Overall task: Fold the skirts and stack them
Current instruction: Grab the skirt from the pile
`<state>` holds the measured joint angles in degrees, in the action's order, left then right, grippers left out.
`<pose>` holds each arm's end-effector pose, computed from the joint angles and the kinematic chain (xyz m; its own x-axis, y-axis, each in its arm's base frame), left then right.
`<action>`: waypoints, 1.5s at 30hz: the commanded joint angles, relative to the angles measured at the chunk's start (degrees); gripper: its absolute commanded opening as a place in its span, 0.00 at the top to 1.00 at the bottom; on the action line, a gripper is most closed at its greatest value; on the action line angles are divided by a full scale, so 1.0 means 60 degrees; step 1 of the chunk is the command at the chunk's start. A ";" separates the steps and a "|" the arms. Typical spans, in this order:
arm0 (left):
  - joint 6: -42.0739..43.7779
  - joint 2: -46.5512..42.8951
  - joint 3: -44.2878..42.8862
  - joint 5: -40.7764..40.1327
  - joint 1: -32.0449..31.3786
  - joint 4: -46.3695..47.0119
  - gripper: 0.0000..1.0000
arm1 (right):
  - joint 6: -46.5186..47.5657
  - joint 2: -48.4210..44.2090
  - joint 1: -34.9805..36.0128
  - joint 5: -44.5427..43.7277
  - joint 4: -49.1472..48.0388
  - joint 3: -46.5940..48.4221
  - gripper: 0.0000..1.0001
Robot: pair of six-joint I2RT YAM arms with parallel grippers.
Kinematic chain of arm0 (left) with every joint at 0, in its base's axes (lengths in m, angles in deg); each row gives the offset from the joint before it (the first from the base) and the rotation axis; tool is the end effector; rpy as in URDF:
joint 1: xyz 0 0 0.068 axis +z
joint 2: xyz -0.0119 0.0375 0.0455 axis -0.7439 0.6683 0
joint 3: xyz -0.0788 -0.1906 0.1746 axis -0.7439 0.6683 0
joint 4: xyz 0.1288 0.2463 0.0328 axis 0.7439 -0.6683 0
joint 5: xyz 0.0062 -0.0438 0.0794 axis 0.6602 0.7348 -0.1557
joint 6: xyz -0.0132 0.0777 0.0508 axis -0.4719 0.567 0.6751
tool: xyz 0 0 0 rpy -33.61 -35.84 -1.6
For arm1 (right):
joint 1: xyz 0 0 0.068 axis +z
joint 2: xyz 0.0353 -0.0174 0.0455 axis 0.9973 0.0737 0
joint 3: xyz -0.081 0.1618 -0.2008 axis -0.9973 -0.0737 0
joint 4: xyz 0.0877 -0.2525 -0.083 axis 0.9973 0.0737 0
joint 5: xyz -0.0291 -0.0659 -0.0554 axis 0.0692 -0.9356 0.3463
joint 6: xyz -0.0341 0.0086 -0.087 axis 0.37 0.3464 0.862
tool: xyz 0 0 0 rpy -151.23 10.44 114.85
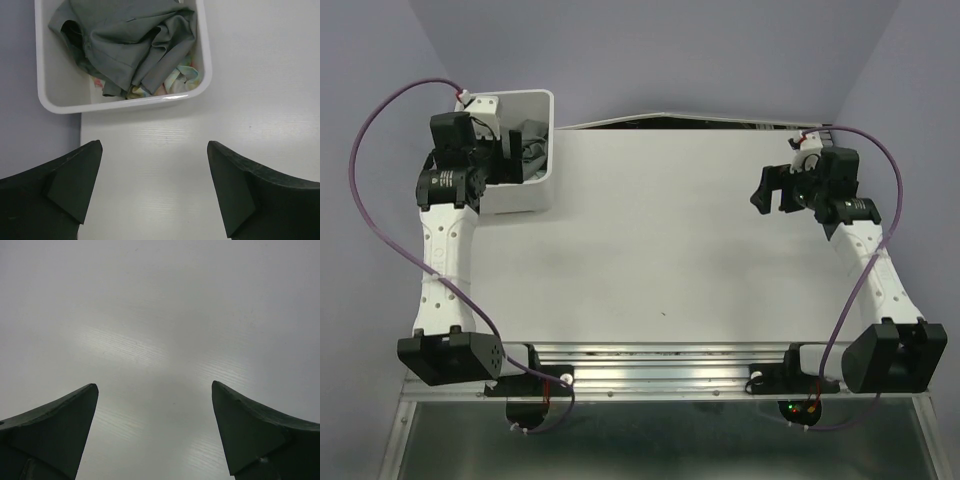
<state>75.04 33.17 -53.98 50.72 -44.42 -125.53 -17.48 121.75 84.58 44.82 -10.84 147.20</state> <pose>0.3375 0.0159 0.4287 -0.3946 0.1541 -0.9058 0.0697 0.9880 0.1377 0.3341 0.0242 0.3133 -0.5259 -0.0647 -0.8481 -0.3314 0.9339 0.1342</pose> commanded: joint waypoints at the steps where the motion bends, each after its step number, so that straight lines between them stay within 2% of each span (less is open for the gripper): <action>1: 0.0855 0.0722 -0.1374 0.0852 0.0681 0.0130 0.02 | -0.0031 0.0159 -0.0050 0.0299 0.0041 0.0679 0.00; 3: 0.0944 0.1514 -0.2386 0.1001 0.1076 -0.0264 0.02 | -0.0074 0.0262 -0.0050 0.0357 0.0027 0.0694 0.00; 4: 0.1133 0.2504 -0.3610 0.1291 0.1325 -0.0977 0.03 | -0.0075 0.0408 -0.0050 0.0401 0.0070 0.0766 0.00; 5: 0.1135 0.2964 -0.4086 0.1381 0.1400 -0.1231 0.05 | -0.0104 0.0467 -0.0050 0.0416 0.0085 0.0796 0.00; 8: 0.1179 0.4226 -0.5303 0.1280 0.1546 -0.1439 0.06 | -0.0104 0.0628 -0.0050 0.0387 0.0158 0.0914 0.00; 11: 0.1106 0.5059 -0.5861 0.1134 0.1561 -0.1162 0.06 | -0.0148 0.0702 -0.0050 0.0387 0.0144 0.0870 0.00; 15: 0.0858 0.5853 -0.6011 0.1147 0.1693 -0.0678 0.06 | -0.0119 0.0848 -0.0050 0.0402 0.0188 0.0870 0.00; 20: 0.0214 0.6760 -0.5937 0.2289 0.2219 0.0141 0.04 | -0.0104 0.1097 -0.0050 0.0387 0.0247 0.0899 0.00; 30: -0.0315 0.8007 -0.5805 0.2496 0.2265 0.1329 0.02 | -0.0016 0.1142 -0.0050 0.0226 0.0319 0.0709 0.00; 36: -0.0783 0.8593 -0.5615 0.3197 0.2279 0.2193 0.02 | 0.0101 0.1127 -0.0050 0.0124 0.0480 0.0709 0.00; 37: -0.0856 0.8666 -0.5586 0.3416 0.2279 0.2296 0.04 | 0.0087 0.1127 -0.0050 0.0080 0.0510 0.0723 0.00; 40: -0.1105 0.8930 -0.5542 0.4118 0.2294 0.2793 0.19 | 0.0145 0.1185 -0.0050 -0.0008 0.0583 0.0811 0.00; 41: -0.1237 0.8959 -0.5556 0.4324 0.2323 0.2867 0.34 | 0.0131 0.1229 -0.0050 -0.0023 0.0612 0.0884 0.00; 42: -0.1281 0.8989 -0.5600 0.4617 0.2323 0.2926 0.42 | 0.0145 0.1259 -0.0050 -0.0023 0.0627 0.0884 0.00; 43: -0.1325 0.9003 -0.5673 0.5272 0.2381 0.2999 0.61 | 0.0116 0.1331 -0.0050 -0.0009 0.0642 0.0957 0.00; 45: -0.1501 0.8902 -0.5688 0.5876 0.2484 0.3131 0.83 | 0.0101 0.1376 -0.0050 0.0021 0.0700 0.1030 0.00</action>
<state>68.82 87.99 -87.05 75.42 -30.61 -111.50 -17.39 129.47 84.58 45.50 -7.28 149.76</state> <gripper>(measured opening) 0.309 0.999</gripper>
